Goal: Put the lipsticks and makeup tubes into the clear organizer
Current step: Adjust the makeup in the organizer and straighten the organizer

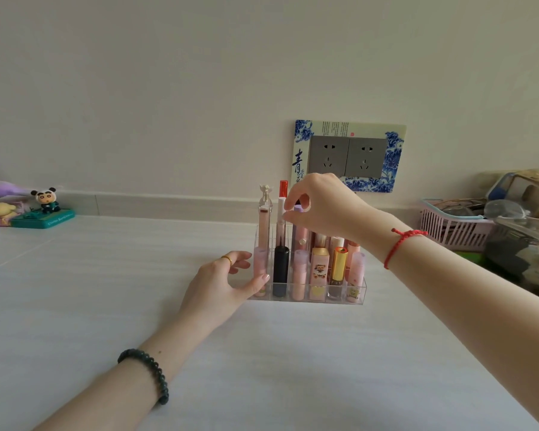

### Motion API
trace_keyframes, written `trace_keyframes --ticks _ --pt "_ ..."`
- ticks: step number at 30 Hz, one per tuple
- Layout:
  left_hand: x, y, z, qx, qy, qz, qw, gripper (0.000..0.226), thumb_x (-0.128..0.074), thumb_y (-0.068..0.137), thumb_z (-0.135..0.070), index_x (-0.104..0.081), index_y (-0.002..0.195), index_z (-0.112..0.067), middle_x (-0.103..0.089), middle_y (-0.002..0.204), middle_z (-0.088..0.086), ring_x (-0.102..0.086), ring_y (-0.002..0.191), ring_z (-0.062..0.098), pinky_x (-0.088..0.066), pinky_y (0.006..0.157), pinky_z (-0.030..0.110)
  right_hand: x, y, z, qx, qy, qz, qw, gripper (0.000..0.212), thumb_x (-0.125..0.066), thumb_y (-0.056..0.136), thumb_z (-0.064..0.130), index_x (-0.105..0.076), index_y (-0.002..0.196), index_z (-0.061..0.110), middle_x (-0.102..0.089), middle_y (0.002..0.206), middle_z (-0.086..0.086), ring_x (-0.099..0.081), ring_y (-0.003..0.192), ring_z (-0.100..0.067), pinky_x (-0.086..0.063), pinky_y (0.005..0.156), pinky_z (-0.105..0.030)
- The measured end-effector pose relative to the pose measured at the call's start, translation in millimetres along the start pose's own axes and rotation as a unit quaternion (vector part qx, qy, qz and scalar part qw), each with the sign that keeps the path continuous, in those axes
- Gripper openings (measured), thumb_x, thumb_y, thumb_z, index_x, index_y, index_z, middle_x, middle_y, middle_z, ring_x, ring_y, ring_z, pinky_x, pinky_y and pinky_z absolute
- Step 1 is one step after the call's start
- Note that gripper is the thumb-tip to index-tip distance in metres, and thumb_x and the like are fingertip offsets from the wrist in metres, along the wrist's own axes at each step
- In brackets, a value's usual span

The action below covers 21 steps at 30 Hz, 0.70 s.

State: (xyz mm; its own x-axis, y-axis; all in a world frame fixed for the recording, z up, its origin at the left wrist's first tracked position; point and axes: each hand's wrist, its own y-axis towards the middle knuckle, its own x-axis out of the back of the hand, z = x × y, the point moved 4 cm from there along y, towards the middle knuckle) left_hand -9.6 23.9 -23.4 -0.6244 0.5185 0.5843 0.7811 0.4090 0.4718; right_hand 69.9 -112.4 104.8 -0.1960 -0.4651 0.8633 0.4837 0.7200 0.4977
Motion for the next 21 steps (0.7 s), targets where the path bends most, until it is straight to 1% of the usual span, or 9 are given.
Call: trace_keyframes --ticks 4,7,9,11,17,20,21 --pt "0 1 1 0.002 0.003 0.006 1.0 0.052 -0.067 0.069 -0.056 -0.059 0.11 -0.025 -0.063 0.096 -0.014 -0.058 0.092 0.003 -0.043 0.079 0.022 -9 7 4 -0.002 -0.044 0.037 0.998 0.021 -0.058 0.087 0.026 -0.068 0.1 0.014 -0.059 0.099 0.0 -0.051 0.086 -0.014 -0.04 0.075 -0.022" --pt "0 0 0 0.001 0.006 0.009 1.0 0.053 -0.063 0.069 -0.058 -0.058 0.11 -0.025 -0.062 0.094 -0.015 -0.057 0.091 0.003 -0.043 0.079 0.022 -13 11 4 -0.015 -0.063 0.055 0.996 0.021 -0.056 0.087 0.025 -0.068 0.098 0.012 -0.062 0.103 -0.003 -0.056 0.092 -0.019 -0.042 0.076 -0.025" --pt "1 0 0 0.002 0.009 0.01 1.0 0.048 -0.066 0.072 -0.052 -0.058 0.111 -0.024 -0.061 0.095 -0.015 -0.057 0.093 0.004 -0.045 0.081 0.025 -17 13 3 -0.025 -0.069 0.067 0.995 0.023 -0.056 0.087 0.026 -0.067 0.098 0.01 -0.062 0.101 -0.005 -0.056 0.09 -0.02 -0.043 0.077 -0.027" --pt "1 0 0 0.002 0.01 0.011 1.0 0.046 -0.067 0.073 -0.049 -0.058 0.111 -0.024 -0.062 0.096 -0.014 -0.058 0.095 0.005 -0.046 0.085 0.028 -20 13 2 -0.031 -0.07 0.075 0.994 0.026 -0.056 0.086 0.028 -0.067 0.098 0.008 -0.063 0.1 -0.007 -0.056 0.089 -0.021 -0.045 0.083 -0.031" --pt "1 1 1 0.005 0.011 0.015 1.0 0.047 -0.067 0.072 -0.05 -0.058 0.111 -0.024 -0.063 0.097 -0.014 -0.059 0.098 0.007 -0.048 0.087 0.031 -24 13 0 -0.036 -0.068 0.08 0.994 0.027 -0.056 0.086 0.027 -0.066 0.098 0.006 -0.062 0.099 -0.009 -0.054 0.085 -0.019 -0.042 0.072 -0.025" --pt "1 1 0 0.003 0.01 0.014 1.0 0.047 -0.067 0.072 -0.049 -0.059 0.111 -0.024 -0.063 0.096 -0.013 -0.059 0.097 0.007 -0.048 0.087 0.031 -24 14 -1 -0.037 -0.072 0.081 0.993 0.027 -0.055 0.086 0.026 -0.065 0.099 0.005 -0.062 0.1 -0.009 -0.055 0.086 -0.02 -0.044 0.071 -0.025" --pt "1 0 0 0.003 0.01 0.014 1.0 0.046 -0.067 0.073 -0.049 -0.059 0.111 -0.023 -0.063 0.095 -0.014 -0.059 0.097 0.007 -0.048 0.087 0.031 -24 14 -1 -0.038 -0.072 0.081 0.993 0.027 -0.055 0.086 0.026 -0.065 0.1 0.005 -0.062 0.1 -0.009 -0.055 0.086 -0.02 -0.044 0.073 -0.026"
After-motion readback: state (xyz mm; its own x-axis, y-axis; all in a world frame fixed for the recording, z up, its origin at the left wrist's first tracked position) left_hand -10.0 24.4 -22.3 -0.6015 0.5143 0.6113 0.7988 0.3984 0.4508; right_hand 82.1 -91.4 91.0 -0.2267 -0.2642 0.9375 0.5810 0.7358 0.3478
